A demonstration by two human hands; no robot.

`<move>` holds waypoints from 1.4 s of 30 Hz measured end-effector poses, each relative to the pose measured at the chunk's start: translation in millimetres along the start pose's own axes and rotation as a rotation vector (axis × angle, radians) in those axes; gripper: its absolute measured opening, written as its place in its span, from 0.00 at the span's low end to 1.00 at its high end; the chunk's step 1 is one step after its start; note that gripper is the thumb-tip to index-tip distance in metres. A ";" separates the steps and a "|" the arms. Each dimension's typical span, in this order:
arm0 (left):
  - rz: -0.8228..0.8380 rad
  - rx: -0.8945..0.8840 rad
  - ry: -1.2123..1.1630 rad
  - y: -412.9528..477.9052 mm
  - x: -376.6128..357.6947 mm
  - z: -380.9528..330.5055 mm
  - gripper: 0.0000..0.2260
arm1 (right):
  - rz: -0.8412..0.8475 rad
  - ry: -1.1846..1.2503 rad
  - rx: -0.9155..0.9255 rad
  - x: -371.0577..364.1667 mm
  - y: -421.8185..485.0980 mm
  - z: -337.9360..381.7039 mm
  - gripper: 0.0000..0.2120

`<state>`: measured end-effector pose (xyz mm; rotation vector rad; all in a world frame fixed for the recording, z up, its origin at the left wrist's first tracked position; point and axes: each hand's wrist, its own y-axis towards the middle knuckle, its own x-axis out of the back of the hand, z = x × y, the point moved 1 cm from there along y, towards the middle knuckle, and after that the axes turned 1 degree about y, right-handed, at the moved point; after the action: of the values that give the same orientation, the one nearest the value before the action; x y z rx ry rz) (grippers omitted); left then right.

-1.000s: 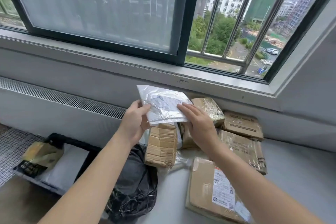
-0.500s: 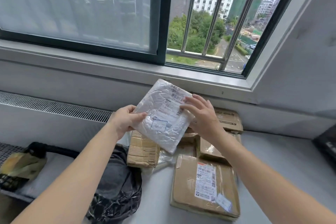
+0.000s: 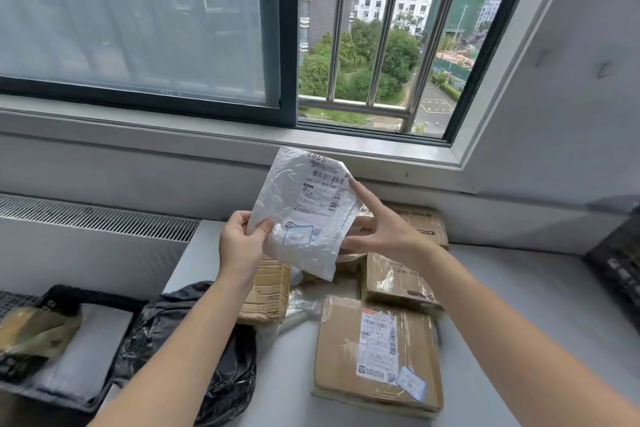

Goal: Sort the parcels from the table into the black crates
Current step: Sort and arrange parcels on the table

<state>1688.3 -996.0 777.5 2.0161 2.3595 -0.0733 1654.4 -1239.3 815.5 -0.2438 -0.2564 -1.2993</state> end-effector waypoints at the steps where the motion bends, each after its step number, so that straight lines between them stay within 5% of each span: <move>1: -0.017 -0.016 0.009 -2.1 -1.9 -0.1 0.05 | 0.013 0.047 -0.005 2.3 -2.6 0.3 0.50; 5: 0.007 -0.023 0.020 -7.5 -10.0 -1.1 0.05 | -0.073 0.239 0.016 7.0 -7.8 0.2 0.40; 9: 0.302 0.102 0.022 -13.9 -21.4 -3.3 0.11 | -0.347 0.097 0.091 12.8 -5.9 2.4 0.37; 11: 0.387 0.138 0.004 -15.5 -25.1 -8.6 0.16 | -0.350 0.127 0.118 18.9 -7.6 0.6 0.39; 35: 0.314 -0.149 -0.160 -86.9 -85.9 -70.6 0.13 | -0.683 -0.102 0.348 51.8 -64.1 30.4 0.28; 42: 0.317 -0.166 -0.146 -99.9 -114.8 -75.1 0.13 | -0.645 -0.008 0.367 75.5 -84.8 30.5 0.37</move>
<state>1607.7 -1120.3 860.5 2.1889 1.8711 -0.0140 1589.6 -1319.8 871.5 0.1653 -0.6063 -1.8517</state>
